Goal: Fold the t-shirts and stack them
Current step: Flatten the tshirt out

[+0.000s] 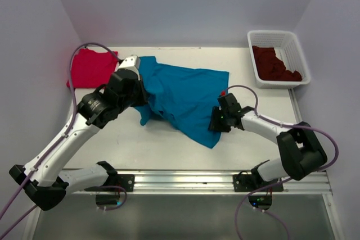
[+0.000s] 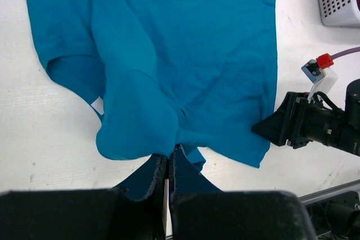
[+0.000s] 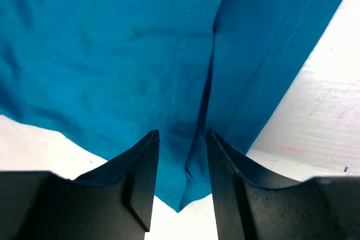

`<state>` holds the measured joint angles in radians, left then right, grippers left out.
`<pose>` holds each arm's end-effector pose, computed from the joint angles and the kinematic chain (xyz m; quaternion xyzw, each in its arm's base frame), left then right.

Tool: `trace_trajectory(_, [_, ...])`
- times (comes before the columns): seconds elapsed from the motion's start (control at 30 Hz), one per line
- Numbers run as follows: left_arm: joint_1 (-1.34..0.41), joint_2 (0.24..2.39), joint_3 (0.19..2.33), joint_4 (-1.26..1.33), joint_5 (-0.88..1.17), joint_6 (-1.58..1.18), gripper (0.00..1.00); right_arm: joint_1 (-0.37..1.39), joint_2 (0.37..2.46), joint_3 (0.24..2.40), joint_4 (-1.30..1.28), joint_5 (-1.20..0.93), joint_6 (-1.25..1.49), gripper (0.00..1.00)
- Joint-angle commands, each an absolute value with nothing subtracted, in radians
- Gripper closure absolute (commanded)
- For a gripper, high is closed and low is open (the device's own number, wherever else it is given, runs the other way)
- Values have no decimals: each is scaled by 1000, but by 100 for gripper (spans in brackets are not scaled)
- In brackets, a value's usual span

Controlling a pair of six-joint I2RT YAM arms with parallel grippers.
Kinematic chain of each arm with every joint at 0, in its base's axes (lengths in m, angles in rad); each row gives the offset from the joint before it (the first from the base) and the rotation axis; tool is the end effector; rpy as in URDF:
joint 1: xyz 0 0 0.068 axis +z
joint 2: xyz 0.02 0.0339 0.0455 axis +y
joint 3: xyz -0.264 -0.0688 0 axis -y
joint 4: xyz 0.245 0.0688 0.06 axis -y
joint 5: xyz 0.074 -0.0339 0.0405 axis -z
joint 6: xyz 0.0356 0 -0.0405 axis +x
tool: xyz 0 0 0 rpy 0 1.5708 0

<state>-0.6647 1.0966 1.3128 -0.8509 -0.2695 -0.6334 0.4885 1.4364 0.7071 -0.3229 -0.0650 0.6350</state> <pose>0.1736 -0.1240 0.3953 -0.0468 0.8852 -0.1747 0.4286 0.2299 0.1248 0.1615 0.0624 0.9641 0.1631 0.2002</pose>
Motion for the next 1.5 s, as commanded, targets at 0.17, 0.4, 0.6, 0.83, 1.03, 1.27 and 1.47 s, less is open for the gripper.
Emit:
trace_trajectory(0.17, [-672,1066,1287,-796,-262,-630,100,491,1373,695,-284,-129,669,59])
trace_trajectory(0.4, [-672,1051,1263,-792,-258,-643,100,491,1408,689,-273,-133,686,65])
trace_trajectory(0.6, [-670,1035,1253,-793,-258,-649,100,494,1382,693,-348,-86,686,65])
trace_trajectory(0.83, [-670,1035,1249,-788,-255,-653,100,499,1322,661,-387,-103,699,65])
trace_trajectory(1.03, [-670,1031,1246,-787,-252,-660,100,500,1341,626,-336,-144,721,65])
trace_trajectory(1.27, [-672,1019,1241,-792,-256,-664,100,512,1385,607,-270,-172,747,65])
trace_trajectory(1.47, [-672,1019,1227,-784,-245,-670,100,514,1404,601,-230,-184,755,69])
